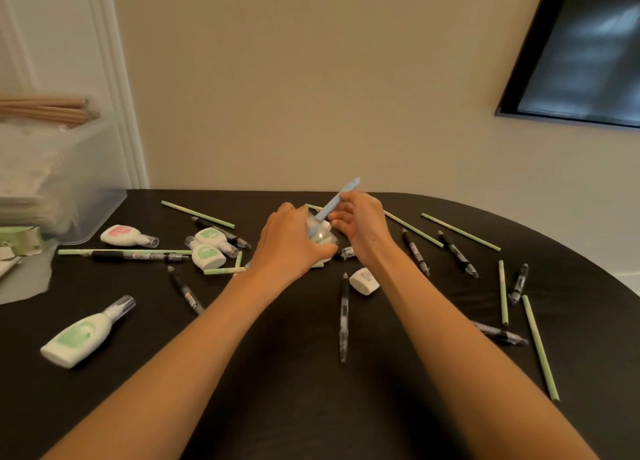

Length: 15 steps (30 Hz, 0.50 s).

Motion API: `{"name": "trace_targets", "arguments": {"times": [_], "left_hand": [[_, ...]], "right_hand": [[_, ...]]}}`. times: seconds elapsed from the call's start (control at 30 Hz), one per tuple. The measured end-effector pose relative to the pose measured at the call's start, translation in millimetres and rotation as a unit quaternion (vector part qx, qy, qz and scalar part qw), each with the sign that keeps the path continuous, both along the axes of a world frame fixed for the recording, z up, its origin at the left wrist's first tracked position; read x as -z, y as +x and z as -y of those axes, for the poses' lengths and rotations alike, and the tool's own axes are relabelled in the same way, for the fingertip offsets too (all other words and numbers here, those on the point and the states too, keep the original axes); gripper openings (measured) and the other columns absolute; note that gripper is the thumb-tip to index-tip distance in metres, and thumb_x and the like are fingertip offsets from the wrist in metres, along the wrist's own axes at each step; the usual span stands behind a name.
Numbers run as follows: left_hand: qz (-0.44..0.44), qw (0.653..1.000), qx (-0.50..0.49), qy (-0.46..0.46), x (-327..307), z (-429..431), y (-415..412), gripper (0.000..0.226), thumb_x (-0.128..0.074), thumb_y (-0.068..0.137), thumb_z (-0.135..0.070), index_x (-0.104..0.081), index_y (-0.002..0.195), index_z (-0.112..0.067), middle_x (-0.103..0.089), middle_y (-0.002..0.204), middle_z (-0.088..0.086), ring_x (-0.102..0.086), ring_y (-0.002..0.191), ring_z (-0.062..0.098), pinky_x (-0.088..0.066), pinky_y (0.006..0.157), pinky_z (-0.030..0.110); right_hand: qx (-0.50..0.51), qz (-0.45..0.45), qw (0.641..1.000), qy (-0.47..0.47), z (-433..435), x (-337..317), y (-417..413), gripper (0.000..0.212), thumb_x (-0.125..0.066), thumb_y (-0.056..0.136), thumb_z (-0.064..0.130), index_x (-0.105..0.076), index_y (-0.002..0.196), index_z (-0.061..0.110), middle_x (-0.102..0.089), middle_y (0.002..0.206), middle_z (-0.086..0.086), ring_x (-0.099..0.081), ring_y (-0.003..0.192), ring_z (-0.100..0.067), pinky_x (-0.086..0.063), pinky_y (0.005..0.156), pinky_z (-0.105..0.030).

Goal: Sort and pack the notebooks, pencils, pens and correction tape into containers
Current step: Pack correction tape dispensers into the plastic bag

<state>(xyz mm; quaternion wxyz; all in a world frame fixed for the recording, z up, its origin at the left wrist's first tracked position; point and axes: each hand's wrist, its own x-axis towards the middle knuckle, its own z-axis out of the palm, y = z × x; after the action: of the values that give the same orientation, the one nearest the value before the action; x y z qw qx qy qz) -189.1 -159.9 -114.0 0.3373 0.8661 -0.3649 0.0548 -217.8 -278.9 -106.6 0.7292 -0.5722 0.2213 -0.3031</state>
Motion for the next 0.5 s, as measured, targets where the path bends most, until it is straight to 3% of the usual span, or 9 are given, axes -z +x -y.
{"name": "trace_targets", "arguments": {"times": [0.13, 0.37, 0.5], "left_hand": [[-0.026, 0.999, 0.001, -0.034, 5.0, -18.8, -7.9, 0.063, -0.072, 0.078, -0.035, -0.049, 0.129, -0.007, -0.050, 0.119, 0.009, -0.047, 0.097, 0.016, -0.036, 0.076, 0.023], [-0.052, 0.996, 0.010, -0.066, 13.1, -31.9, -18.3, 0.072, -0.072, 0.077, -0.035, -0.043, 0.137, -0.008, -0.050, 0.123, 0.009, -0.049, 0.108, 0.018, -0.038, 0.080, 0.023], [-0.058, 0.994, 0.022, -0.086, 19.6, -32.5, -21.8, 0.058, -0.075, 0.074, -0.034, -0.054, 0.123, -0.010, -0.050, 0.105, 0.004, -0.047, 0.093, 0.012, -0.037, 0.072, 0.020]], "right_hand": [[-0.022, 0.018, 1.000, -0.005, -17.5, -3.1, -11.2, 0.008, -0.045, 0.093, 0.005, -0.050, 0.097, 0.001, -0.055, 0.067, -0.009, -0.055, 0.046, -0.012, -0.047, 0.046, -0.019], [-0.027, 0.022, 0.997, -0.066, -33.3, -5.8, -26.6, 0.014, -0.044, 0.094, 0.004, -0.049, 0.082, 0.007, -0.056, 0.066, -0.009, -0.056, 0.042, -0.009, -0.048, 0.046, -0.018], [-0.048, -0.011, 0.990, -0.128, -39.3, -1.7, -34.5, 0.009, -0.047, 0.091, 0.000, -0.051, 0.085, 0.005, -0.060, 0.066, -0.009, -0.058, 0.046, -0.008, -0.050, 0.049, -0.017]]}}
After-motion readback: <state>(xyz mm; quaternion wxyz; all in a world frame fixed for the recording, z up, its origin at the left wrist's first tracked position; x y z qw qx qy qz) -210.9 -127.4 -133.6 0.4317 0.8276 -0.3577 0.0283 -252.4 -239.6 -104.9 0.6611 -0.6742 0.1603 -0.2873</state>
